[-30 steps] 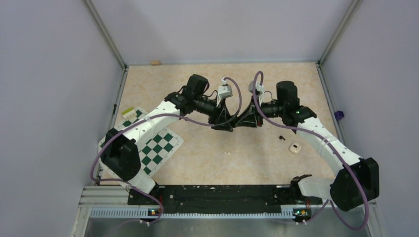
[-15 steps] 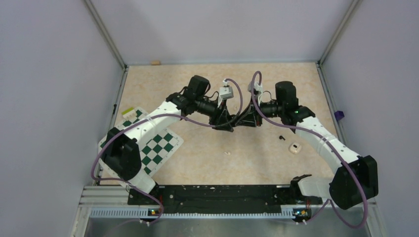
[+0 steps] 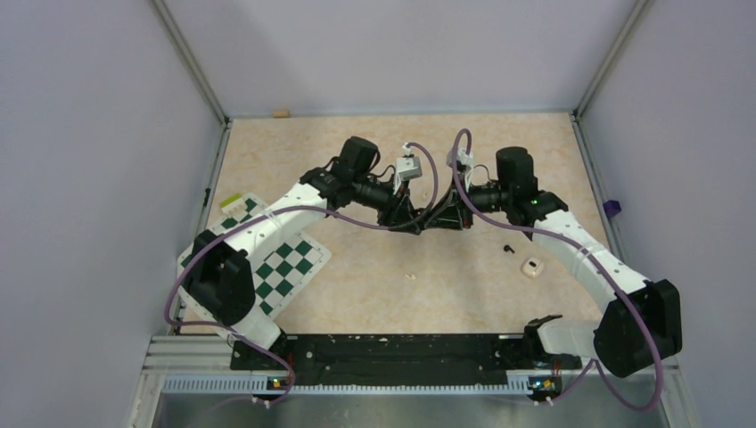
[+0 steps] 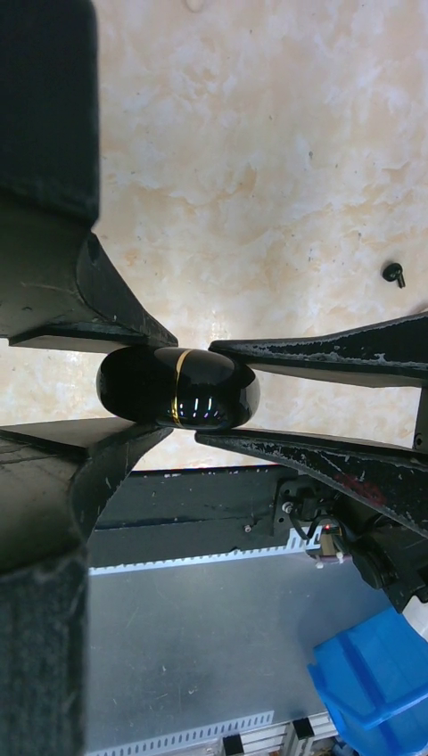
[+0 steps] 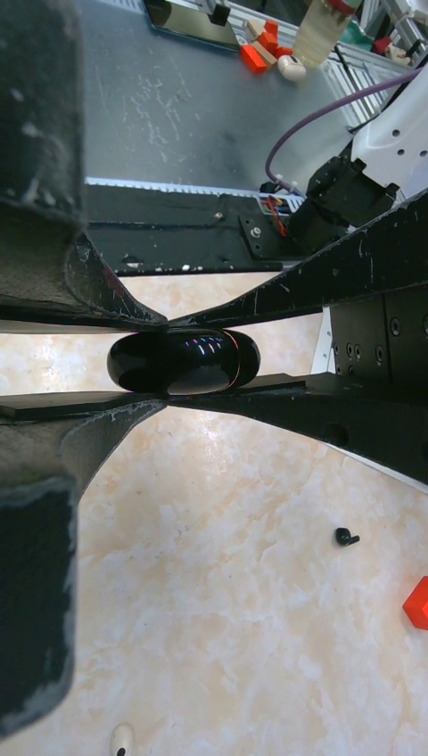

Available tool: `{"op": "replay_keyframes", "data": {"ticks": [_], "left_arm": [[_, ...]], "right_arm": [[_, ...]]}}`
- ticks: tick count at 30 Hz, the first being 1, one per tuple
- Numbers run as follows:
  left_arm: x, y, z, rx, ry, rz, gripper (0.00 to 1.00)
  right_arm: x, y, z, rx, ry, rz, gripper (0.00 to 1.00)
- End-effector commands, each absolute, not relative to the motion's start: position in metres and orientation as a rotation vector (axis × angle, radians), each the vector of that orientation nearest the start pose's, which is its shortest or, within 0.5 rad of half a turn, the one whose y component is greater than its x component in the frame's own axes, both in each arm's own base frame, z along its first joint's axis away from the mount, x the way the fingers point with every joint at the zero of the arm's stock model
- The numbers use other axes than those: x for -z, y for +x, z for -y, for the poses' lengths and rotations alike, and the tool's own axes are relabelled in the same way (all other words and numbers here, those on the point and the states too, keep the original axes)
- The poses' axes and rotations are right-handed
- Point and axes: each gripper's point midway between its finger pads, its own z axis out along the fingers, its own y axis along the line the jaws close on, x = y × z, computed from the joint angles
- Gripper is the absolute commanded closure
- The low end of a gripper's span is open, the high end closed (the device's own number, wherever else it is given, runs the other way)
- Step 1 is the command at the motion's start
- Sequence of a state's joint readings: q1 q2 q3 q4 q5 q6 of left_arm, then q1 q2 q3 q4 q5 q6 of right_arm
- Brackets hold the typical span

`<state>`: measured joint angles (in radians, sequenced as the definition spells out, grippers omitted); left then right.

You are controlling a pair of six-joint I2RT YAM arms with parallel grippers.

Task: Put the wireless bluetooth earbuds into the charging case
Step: Open the charging case.

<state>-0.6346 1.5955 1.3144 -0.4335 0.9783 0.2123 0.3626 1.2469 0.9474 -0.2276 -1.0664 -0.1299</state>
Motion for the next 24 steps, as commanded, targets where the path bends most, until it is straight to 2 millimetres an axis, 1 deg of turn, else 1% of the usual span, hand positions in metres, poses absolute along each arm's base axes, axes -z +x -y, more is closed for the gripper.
{"op": "replay_keyframes", "data": {"ticks": [1,4,5,7,9,15,24], "left_arm": [[-0.228,0.219,0.349,1.353,1.423,-1.670,0.92],[-0.227,0.219,0.349,1.349,1.431,-1.664,0.97],[-0.228,0.218,0.348,1.347,1.435,-1.659,0.98],[-0.229,0.217,0.347,1.346,1.440,-1.654,0.99],[-0.229,0.216,0.347,1.345,1.446,-1.649,0.99],[-0.227,0.216,0.346,1.340,1.453,-1.649,1.00],[-0.226,0.215,0.345,1.339,1.457,-1.650,1.00]], "right_arm": [[-0.234,0.245,-0.251,-1.207,-1.092,-1.679,0.90],[-0.235,0.245,-0.250,-1.198,-1.097,-1.672,0.77],[-0.236,0.245,-0.250,-1.193,-1.098,-1.672,0.72],[-0.236,0.247,-0.248,-1.173,-1.097,-1.673,0.65],[-0.237,0.250,-0.246,-1.152,-1.093,-1.675,0.61],[-0.241,0.254,-0.237,-1.140,-1.074,-1.673,0.56],[-0.248,0.261,-0.227,-1.074,-1.055,-1.662,0.54]]}}
